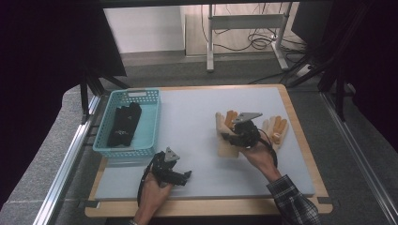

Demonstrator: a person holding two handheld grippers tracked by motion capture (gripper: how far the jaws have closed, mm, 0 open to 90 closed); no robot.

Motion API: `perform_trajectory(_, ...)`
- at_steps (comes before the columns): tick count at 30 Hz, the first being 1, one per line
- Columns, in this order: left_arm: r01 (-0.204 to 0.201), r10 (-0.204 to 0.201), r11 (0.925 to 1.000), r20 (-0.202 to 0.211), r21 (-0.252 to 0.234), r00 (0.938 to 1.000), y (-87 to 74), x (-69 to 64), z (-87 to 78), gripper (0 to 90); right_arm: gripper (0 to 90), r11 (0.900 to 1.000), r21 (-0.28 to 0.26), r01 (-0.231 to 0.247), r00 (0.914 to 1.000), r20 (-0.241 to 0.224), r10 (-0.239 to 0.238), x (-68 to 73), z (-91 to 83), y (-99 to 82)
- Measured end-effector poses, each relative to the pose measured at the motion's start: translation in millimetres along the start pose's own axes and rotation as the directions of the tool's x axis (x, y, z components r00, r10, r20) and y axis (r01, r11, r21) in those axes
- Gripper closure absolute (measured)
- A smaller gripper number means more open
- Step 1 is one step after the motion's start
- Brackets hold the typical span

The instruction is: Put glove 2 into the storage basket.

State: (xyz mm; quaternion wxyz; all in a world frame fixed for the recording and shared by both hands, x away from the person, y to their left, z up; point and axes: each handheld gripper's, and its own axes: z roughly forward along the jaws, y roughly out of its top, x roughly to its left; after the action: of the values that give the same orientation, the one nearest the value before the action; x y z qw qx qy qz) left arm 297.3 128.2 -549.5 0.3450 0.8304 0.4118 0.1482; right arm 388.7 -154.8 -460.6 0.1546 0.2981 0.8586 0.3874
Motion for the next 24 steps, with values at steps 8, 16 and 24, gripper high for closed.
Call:
perform_trajectory(8,-0.001,0.001,1.0000,0.000,0.000,1.0000,0.0,0.0,-0.1,0.5,60.5,0.9994,0.035,0.002,0.9982,-0.060,0.000,32.5,21.6,-22.6)
perform_trajectory(16,0.000,0.000,1.0000,0.000,0.000,1.0000,0.0,0.0,-0.1,0.5,39.7,0.9993,0.035,-0.015,0.9966,-0.080,0.018,29.4,21.5,-25.8)
perform_trajectory(24,0.002,-0.002,1.0000,0.001,0.000,1.0000,-0.1,-0.2,-0.1,0.6,46.8,0.9986,0.013,-0.051,0.9986,0.011,0.051,-0.7,-1.0,-29.8)
